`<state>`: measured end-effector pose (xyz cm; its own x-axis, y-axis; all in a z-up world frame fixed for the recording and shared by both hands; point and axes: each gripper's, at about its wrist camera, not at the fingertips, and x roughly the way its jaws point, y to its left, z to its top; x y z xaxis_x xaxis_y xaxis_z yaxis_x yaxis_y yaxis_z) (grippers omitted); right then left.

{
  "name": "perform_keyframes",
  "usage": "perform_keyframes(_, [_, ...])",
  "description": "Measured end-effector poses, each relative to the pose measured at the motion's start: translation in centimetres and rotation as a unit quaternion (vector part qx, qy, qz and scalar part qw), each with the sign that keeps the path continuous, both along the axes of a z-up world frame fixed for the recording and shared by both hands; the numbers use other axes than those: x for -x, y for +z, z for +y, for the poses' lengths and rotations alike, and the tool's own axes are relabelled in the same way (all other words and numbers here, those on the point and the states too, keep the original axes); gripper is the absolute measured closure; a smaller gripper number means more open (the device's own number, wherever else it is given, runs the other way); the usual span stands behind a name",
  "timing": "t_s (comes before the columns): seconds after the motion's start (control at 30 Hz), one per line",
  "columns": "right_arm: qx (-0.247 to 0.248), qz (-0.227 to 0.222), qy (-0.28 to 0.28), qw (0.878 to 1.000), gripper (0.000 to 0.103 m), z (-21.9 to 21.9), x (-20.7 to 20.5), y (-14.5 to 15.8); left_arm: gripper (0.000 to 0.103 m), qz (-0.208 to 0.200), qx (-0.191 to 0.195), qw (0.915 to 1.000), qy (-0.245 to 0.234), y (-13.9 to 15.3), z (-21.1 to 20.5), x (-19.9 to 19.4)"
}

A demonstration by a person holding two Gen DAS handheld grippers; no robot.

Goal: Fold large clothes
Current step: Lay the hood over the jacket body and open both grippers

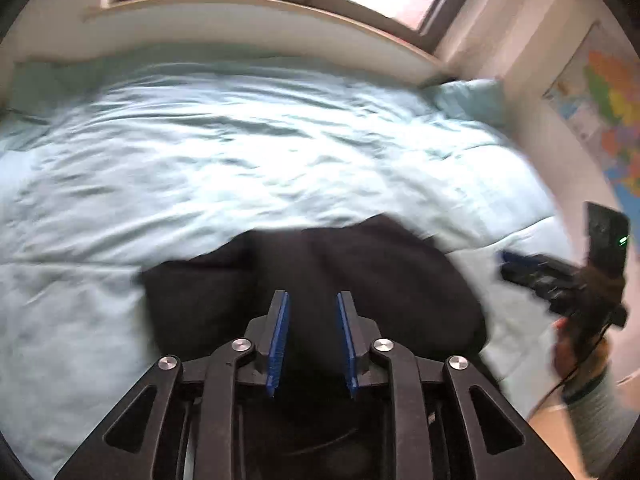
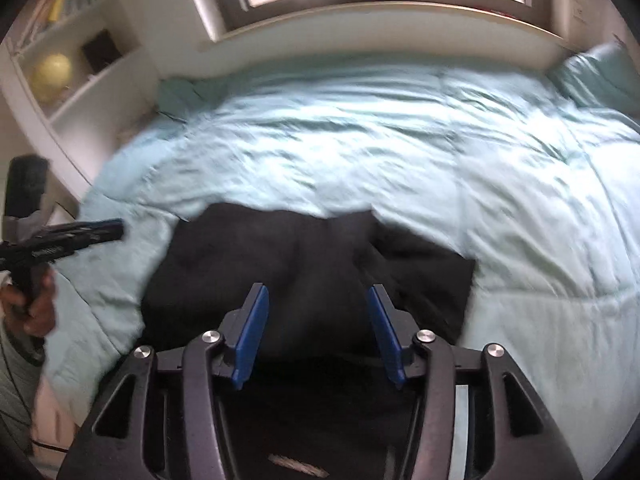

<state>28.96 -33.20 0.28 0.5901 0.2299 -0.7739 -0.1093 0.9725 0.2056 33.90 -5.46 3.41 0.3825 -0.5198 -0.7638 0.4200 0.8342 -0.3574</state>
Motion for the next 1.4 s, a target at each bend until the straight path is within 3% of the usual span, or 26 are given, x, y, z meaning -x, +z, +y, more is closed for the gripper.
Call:
perform_keyframes(0.07, [-0.006, 0.007, 0.007, 1.000, 0.047, 1.7, -2.0, 0.1, 0.062, 0.024, 0.028, 0.9993, -0.006, -0.9, -1.6, -1.4])
perform_keyframes(0.17, [-0.006, 0.042, 0.024, 0.999, 0.046, 4.3, -3.7, -1.8, 0.062, 0.099, 0.038, 0.9938, -0.034, -5.2, -3.7, -1.6])
perform_keyframes(0.27, [0.004, 0.100, 0.050, 0.994, 0.046, 5.9, -2.8, -6.1, 0.062, 0.144, -0.004, 0.9873, -0.068, -10.3, -4.2, 1.4])
perform_keyframes(0.33, [0.019, 0.154, 0.061, 0.986, 0.047, 6.2, -1.3, -10.5, 0.062, 0.168, -0.044, 0.9830, -0.058, -14.3, -3.8, 3.1])
perform_keyframes(0.43, [0.018, 0.201, 0.041, 0.979, 0.047, 5.9, 0.1, -16.3, 0.063, 0.195, -0.030, 0.9799, -0.029, -18.6, -3.6, 4.2])
perform_keyframes(0.5, [0.017, 0.196, 0.024, 0.980, 0.047, 5.8, 0.3, -17.4, 0.063, 0.179, -0.036, 0.9829, -0.029, -18.1, -3.9, 4.5])
perform_keyframes(0.6, [0.015, 0.180, 0.017, 0.983, 0.046, 5.9, 0.8, -16.8, 0.063, 0.169, -0.039, 0.9840, -0.041, -17.1, -3.8, 4.8])
perform_keyframes(0.83, [-0.009, 0.107, 0.049, 0.993, 0.044, 6.4, 4.5, -11.0, 0.062, 0.115, 0.018, 0.9910, -0.067, -11.2, -3.7, 7.7])
perform_keyframes(0.9, [0.002, 0.123, 0.056, 0.991, 0.044, 7.1, 4.6, -12.4, 0.061, 0.124, -0.004, 0.9894, -0.077, -12.3, -4.8, 8.1])
perform_keyframes(0.97, [0.035, 0.146, 0.046, 0.988, 0.044, 7.3, 3.9, -15.0, 0.061, 0.150, -0.045, 0.9846, -0.078, -15.6, -6.2, 7.9])
perform_keyframes(1.03, [0.027, 0.159, 0.038, 0.986, 0.044, 6.9, 3.7, -17.5, 0.061, 0.169, -0.037, 0.9830, -0.062, -18.3, -6.1, 7.6])
perform_keyframes(1.13, [0.021, 0.155, 0.037, 0.987, 0.044, 6.5, 4.1, -17.7, 0.061, 0.180, -0.017, 0.9822, -0.051, -18.0, -5.5, 7.6])
perform_keyframes(1.27, [0.012, 0.152, 0.052, 0.987, 0.044, 5.3, 5.0, -14.7, 0.061, 0.142, -0.027, 0.9870, -0.069, -13.7, -5.7, 8.1])
perform_keyframes(1.4, [0.010, 0.092, 0.051, 0.994, 0.044, 3.6, 4.1, -9.5, 0.059, 0.085, 0.006, 0.9941, -0.067, -8.9, -5.4, 6.6])
